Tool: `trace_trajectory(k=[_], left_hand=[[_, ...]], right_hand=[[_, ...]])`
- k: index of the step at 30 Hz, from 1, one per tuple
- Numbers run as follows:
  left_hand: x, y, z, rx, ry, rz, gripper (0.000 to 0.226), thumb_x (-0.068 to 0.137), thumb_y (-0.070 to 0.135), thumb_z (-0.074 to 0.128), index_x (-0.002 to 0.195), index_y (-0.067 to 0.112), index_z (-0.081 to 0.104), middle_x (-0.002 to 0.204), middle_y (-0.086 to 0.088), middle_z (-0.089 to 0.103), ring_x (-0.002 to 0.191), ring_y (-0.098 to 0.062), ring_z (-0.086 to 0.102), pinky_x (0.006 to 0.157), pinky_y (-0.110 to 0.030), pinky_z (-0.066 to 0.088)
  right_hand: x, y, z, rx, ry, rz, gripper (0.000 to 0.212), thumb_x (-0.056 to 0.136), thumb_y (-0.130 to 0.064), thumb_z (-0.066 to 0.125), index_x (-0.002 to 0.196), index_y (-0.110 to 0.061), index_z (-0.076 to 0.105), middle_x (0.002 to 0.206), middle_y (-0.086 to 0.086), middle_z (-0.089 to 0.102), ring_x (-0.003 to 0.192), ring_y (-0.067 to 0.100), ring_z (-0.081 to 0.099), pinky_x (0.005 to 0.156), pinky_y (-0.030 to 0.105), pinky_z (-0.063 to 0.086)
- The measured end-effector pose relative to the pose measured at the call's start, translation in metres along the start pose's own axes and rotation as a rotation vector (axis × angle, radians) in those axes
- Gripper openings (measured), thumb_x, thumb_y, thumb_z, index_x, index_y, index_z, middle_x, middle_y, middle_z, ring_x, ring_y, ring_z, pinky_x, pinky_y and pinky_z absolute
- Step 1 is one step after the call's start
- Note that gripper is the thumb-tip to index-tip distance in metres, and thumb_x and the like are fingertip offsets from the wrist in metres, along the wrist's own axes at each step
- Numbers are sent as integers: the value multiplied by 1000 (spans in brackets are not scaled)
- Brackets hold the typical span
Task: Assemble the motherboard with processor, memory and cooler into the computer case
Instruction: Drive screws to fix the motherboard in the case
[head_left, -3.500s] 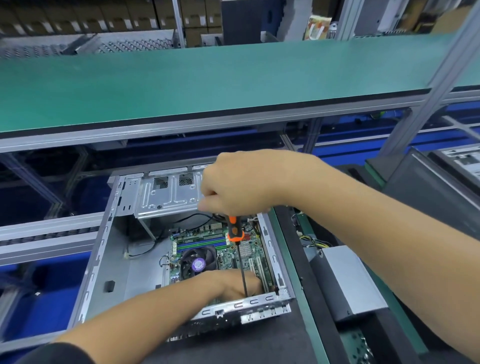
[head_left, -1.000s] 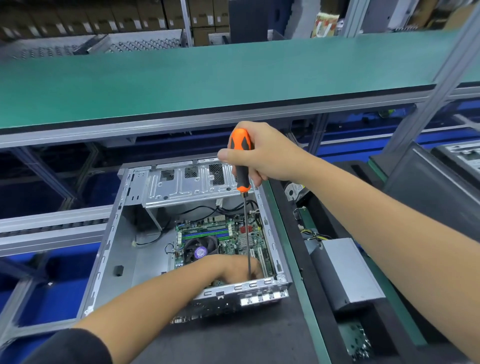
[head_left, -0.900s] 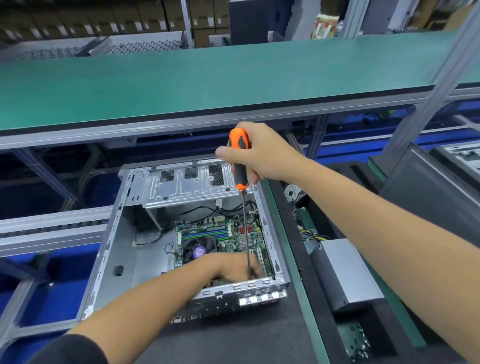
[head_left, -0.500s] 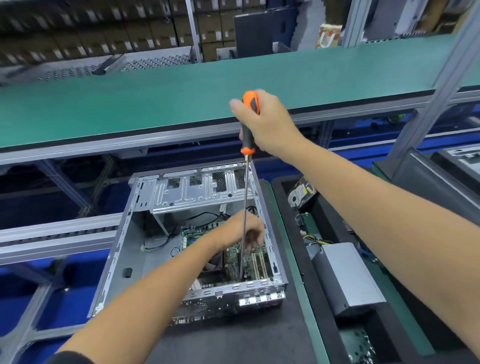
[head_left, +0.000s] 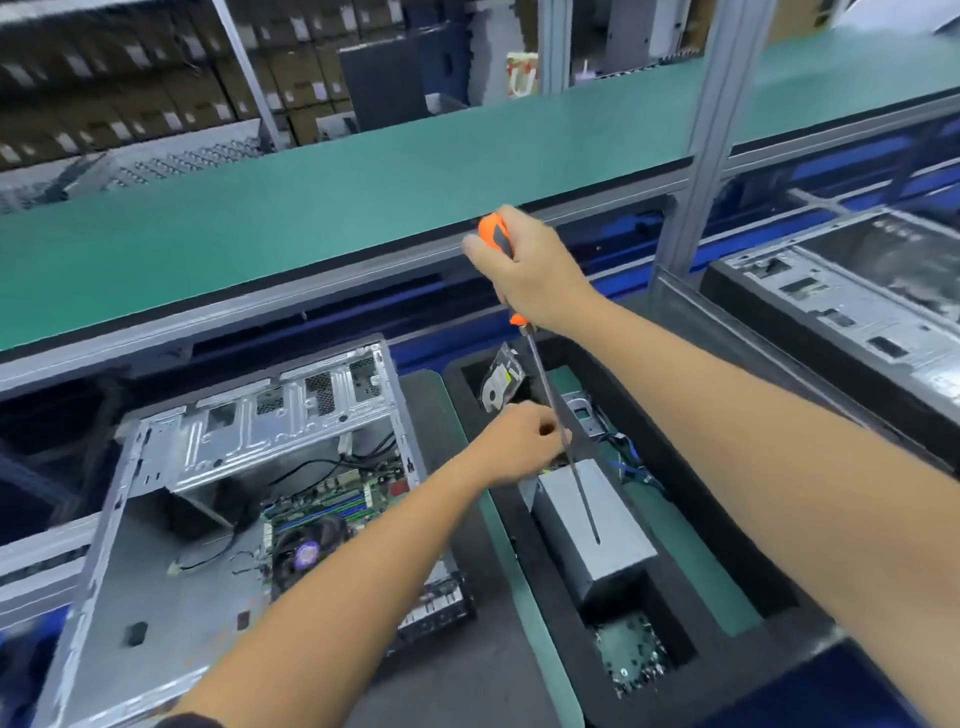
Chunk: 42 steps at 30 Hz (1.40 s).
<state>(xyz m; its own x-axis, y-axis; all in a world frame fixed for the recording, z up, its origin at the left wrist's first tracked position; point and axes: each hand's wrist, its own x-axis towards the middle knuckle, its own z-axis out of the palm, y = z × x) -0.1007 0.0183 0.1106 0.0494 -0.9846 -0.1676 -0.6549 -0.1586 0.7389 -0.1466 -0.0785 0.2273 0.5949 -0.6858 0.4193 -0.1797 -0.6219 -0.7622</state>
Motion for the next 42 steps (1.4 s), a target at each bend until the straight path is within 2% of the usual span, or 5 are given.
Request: trace_trajectory(k=[5, 14, 22, 36, 42], left_hand=[[12, 3, 61, 233, -169, -26, 26, 84, 20, 50, 63, 3, 51, 60, -11, 50, 52, -21, 42, 53, -32, 38], [3, 15, 140, 483, -233, 178, 34, 84, 21, 51, 55, 8, 38, 47, -6, 36, 53, -28, 43, 52, -34, 38], [-15, -9, 214, 817, -673, 214, 12, 85, -4, 49, 89, 0, 59, 96, -20, 61, 79, -34, 57, 60, -37, 41], [-3, -49, 250, 569, -543, -126, 29, 91, -12, 31, 108, -8, 54, 106, -26, 60, 95, -35, 60, 66, -40, 40], [1, -55, 262, 402, -476, -267, 32, 99, 6, 27, 111, -4, 55, 111, -24, 59, 103, -36, 57, 84, -46, 44]], right_hand=[[-41, 72, -15, -48, -56, 81, 36, 97, -36, 51, 76, -14, 32, 61, 0, 30, 50, 9, 26, 50, 24, 23], [-86, 131, -30, 9, -2, 212, 37, 98, -32, 53, 75, -15, 30, 62, 5, 29, 52, 15, 23, 53, 32, 20], [-84, 138, -31, 68, 20, 232, 38, 97, -33, 52, 73, -19, 26, 60, -3, 26, 51, 10, 21, 52, 29, 21], [-83, 129, -21, 235, 58, 173, 37, 95, -22, 54, 71, -16, 27, 59, -7, 23, 49, 11, 18, 42, 16, 19], [-105, 139, -15, 215, 45, 164, 34, 96, -20, 54, 73, -2, 36, 62, 0, 28, 54, 10, 21, 49, 20, 21]])
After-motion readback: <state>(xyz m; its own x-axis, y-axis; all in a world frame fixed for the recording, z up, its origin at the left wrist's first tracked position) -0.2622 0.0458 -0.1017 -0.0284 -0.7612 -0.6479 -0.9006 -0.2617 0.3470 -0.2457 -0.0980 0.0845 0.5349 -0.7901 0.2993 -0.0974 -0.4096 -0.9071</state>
